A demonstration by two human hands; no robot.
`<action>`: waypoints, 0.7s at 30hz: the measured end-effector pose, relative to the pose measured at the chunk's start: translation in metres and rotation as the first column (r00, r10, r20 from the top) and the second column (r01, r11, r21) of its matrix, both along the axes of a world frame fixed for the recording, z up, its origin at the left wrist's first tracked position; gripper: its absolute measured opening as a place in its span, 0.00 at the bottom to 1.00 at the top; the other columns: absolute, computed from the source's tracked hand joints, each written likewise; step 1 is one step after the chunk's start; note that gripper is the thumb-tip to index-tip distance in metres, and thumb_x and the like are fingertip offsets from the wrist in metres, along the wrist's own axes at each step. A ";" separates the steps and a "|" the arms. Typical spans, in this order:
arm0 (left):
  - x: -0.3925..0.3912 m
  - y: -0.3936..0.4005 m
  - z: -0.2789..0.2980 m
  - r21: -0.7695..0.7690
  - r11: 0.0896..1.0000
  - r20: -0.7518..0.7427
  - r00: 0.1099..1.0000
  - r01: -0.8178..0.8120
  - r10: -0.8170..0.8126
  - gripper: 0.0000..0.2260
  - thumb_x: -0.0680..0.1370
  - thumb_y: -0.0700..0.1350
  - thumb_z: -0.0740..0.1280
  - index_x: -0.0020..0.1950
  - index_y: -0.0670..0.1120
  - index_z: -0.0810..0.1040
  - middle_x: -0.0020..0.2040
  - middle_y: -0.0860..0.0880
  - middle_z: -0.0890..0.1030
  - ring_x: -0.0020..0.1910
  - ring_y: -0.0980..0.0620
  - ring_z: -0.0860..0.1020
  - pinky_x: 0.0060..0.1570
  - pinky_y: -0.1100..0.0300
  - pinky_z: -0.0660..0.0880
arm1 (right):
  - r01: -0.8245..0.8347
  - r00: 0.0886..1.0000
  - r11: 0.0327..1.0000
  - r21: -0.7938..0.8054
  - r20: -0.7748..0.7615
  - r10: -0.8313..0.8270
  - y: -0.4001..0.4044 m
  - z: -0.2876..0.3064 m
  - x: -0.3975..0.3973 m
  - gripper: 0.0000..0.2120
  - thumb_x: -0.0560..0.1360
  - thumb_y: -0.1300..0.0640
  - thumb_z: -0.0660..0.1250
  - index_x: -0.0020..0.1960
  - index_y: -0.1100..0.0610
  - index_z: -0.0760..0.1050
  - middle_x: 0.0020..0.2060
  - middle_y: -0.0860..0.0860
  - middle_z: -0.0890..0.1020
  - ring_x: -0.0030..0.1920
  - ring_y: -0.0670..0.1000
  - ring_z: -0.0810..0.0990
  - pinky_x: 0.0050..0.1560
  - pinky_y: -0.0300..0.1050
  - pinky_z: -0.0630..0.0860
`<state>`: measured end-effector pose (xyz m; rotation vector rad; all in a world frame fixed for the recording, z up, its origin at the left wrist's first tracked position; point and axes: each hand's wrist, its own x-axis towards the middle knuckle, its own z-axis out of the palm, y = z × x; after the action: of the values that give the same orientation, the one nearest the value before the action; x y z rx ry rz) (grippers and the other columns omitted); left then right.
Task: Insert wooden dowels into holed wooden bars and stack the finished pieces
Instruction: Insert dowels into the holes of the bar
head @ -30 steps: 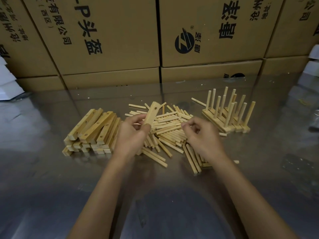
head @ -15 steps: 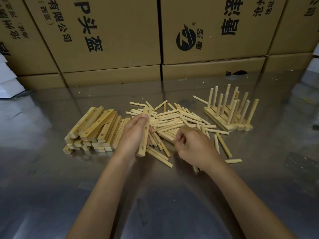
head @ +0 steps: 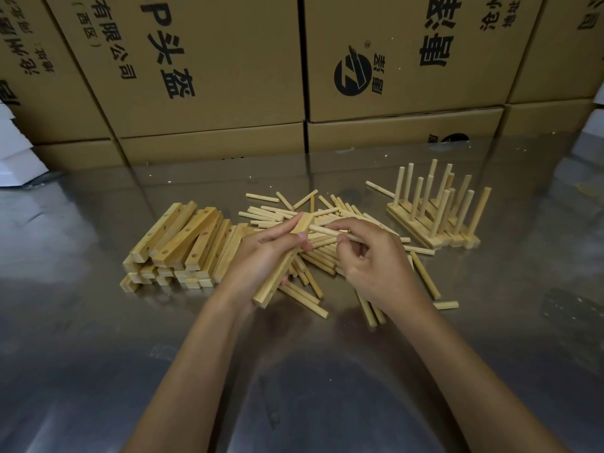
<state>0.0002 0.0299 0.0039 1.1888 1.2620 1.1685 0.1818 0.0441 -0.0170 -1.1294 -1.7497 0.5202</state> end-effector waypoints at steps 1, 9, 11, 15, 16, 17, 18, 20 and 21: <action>-0.001 0.000 -0.001 0.004 1.000 -0.018 1.000 0.009 -0.009 0.14 0.76 0.50 0.72 0.62 0.60 0.82 0.49 0.50 0.87 0.31 0.61 0.77 0.26 0.65 0.72 | -0.001 1.000 1.000 0.007 0.010 0.001 0.000 0.001 0.000 0.11 0.78 0.61 0.64 0.56 0.50 0.80 0.32 0.38 0.76 0.33 0.39 0.76 0.31 0.29 0.66; -0.006 0.003 -0.005 -0.019 0.997 -0.076 0.994 0.079 -0.080 0.16 0.77 0.51 0.71 0.64 0.61 0.80 0.49 0.50 0.86 0.32 0.61 0.76 0.29 0.64 0.71 | 0.004 1.000 0.997 -0.078 -0.008 -0.005 0.001 -0.003 0.001 0.10 0.79 0.61 0.65 0.52 0.47 0.80 0.36 0.45 0.82 0.30 0.45 0.75 0.29 0.37 0.68; -0.007 0.003 -0.005 -0.025 0.995 -0.067 0.993 0.095 -0.097 0.15 0.78 0.51 0.70 0.64 0.60 0.80 0.49 0.49 0.86 0.31 0.60 0.75 0.28 0.64 0.71 | 0.017 1.000 0.999 -0.051 -0.018 -0.018 0.000 -0.002 0.000 0.10 0.79 0.61 0.65 0.52 0.47 0.81 0.37 0.44 0.82 0.32 0.45 0.77 0.31 0.39 0.71; -0.009 0.003 -0.005 -0.043 0.992 -0.008 0.993 0.115 -0.115 0.16 0.77 0.50 0.70 0.65 0.58 0.80 0.47 0.49 0.86 0.28 0.59 0.73 0.26 0.65 0.70 | 0.018 0.999 0.999 -0.044 -0.048 -0.020 -0.002 0.000 -0.001 0.10 0.79 0.61 0.65 0.50 0.47 0.81 0.39 0.46 0.84 0.38 0.50 0.80 0.39 0.50 0.76; -0.009 0.003 -0.005 -0.048 0.992 -0.001 0.993 0.120 -0.121 0.16 0.77 0.50 0.70 0.66 0.58 0.80 0.47 0.49 0.86 0.28 0.58 0.73 0.26 0.65 0.70 | 0.015 0.998 0.999 -0.045 -0.054 -0.018 -0.003 0.000 -0.002 0.10 0.79 0.61 0.65 0.50 0.48 0.81 0.39 0.47 0.84 0.38 0.52 0.80 0.39 0.52 0.76; -0.009 0.003 -0.004 -0.048 0.991 0.003 0.992 0.126 -0.126 0.16 0.78 0.50 0.70 0.66 0.57 0.80 0.48 0.48 0.85 0.28 0.58 0.73 0.26 0.65 0.70 | 0.012 0.998 0.999 -0.045 -0.061 -0.014 -0.003 0.000 -0.002 0.10 0.79 0.61 0.64 0.50 0.48 0.82 0.40 0.47 0.84 0.39 0.52 0.81 0.40 0.52 0.76; -0.009 0.003 -0.004 -0.043 0.991 0.008 0.992 0.130 -0.129 0.16 0.78 0.50 0.70 0.66 0.57 0.80 0.48 0.48 0.85 0.27 0.58 0.73 0.26 0.65 0.70 | 0.008 0.997 0.999 -0.048 -0.070 -0.011 -0.004 0.001 -0.003 0.10 0.80 0.61 0.64 0.51 0.49 0.82 0.41 0.47 0.84 0.41 0.51 0.81 0.42 0.51 0.77; -0.008 0.004 -0.002 -0.017 0.993 0.028 0.992 0.120 -0.119 0.16 0.78 0.49 0.70 0.66 0.57 0.80 0.48 0.48 0.85 0.27 0.58 0.74 0.25 0.65 0.70 | -0.014 0.992 0.997 -0.081 -0.129 0.003 -0.004 0.003 -0.003 0.09 0.80 0.60 0.65 0.52 0.49 0.81 0.42 0.43 0.84 0.42 0.46 0.81 0.41 0.46 0.78; -0.007 0.004 -0.001 -0.001 0.995 0.043 0.994 0.102 -0.102 0.15 0.78 0.49 0.69 0.65 0.57 0.80 0.49 0.47 0.86 0.27 0.59 0.75 0.24 0.65 0.70 | -0.047 0.981 0.992 -0.119 -0.191 0.023 -0.004 0.004 -0.003 0.08 0.80 0.59 0.66 0.53 0.48 0.80 0.40 0.41 0.84 0.39 0.44 0.81 0.37 0.42 0.76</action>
<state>-0.0071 0.0339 0.0025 1.2059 1.1568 1.1113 0.1789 0.0405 -0.0131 -1.0979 -1.5921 0.7421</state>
